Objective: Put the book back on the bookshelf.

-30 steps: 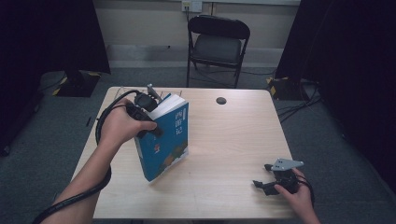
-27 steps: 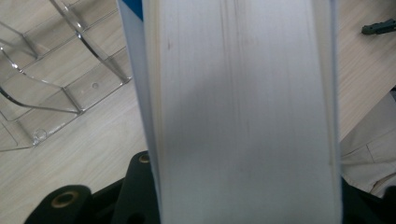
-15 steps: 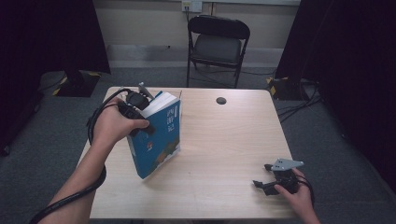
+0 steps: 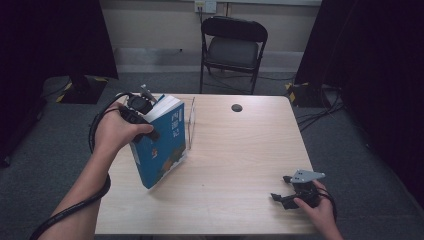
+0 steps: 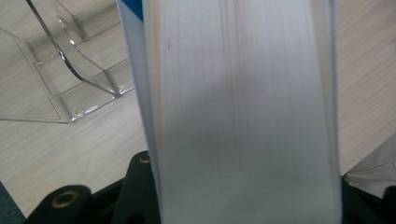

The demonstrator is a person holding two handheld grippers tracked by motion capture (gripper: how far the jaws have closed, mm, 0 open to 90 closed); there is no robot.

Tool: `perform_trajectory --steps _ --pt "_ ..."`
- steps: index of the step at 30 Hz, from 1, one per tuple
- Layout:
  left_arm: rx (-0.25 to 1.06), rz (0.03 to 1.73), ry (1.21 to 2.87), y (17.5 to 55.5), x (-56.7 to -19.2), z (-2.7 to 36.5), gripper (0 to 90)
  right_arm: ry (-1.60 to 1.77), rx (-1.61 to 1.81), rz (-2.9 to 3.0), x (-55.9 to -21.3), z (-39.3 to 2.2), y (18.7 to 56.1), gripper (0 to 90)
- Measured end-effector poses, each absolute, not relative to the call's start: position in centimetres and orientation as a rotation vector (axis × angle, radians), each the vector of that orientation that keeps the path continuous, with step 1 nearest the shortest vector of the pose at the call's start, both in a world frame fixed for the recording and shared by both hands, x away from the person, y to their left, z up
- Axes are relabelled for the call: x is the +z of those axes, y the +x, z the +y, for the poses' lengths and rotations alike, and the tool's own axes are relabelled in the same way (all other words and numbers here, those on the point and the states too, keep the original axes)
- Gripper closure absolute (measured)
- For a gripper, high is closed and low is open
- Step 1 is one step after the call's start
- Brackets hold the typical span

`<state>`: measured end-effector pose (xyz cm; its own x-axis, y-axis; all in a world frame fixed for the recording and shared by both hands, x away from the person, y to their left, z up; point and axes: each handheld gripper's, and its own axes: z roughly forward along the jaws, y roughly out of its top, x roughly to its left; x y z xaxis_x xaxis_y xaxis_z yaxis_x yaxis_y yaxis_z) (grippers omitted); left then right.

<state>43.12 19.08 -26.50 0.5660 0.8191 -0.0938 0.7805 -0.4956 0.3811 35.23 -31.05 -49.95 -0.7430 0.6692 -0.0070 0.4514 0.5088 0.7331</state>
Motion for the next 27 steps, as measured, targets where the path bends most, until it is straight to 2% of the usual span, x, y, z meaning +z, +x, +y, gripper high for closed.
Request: perform_trajectory --steps 27 --pt "0.172 1.406 2.341 45.4 -26.2 19.1 61.9 0.943 1.071 2.467 -49.9 -31.1 35.2 13.8"
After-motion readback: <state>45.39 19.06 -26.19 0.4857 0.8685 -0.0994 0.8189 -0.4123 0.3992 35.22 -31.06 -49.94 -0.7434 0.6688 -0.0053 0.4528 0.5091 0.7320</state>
